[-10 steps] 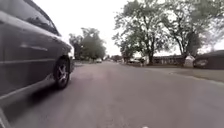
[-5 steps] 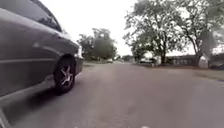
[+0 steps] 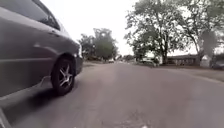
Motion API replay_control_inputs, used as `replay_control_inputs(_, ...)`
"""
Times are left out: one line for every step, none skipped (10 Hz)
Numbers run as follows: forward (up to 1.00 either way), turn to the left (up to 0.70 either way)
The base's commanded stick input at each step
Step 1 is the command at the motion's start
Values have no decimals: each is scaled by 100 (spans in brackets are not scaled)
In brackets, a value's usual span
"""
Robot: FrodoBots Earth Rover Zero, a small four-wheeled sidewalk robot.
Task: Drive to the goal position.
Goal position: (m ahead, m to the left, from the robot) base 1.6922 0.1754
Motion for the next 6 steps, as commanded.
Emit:
replay_control_inputs(70,-3)
replay_control_inputs(70,-3)
replay_control_inputs(70,-3)
replay_control_inputs(70,-3)
replay_control_inputs(70,-3)
replay_control_inputs(70,-3)
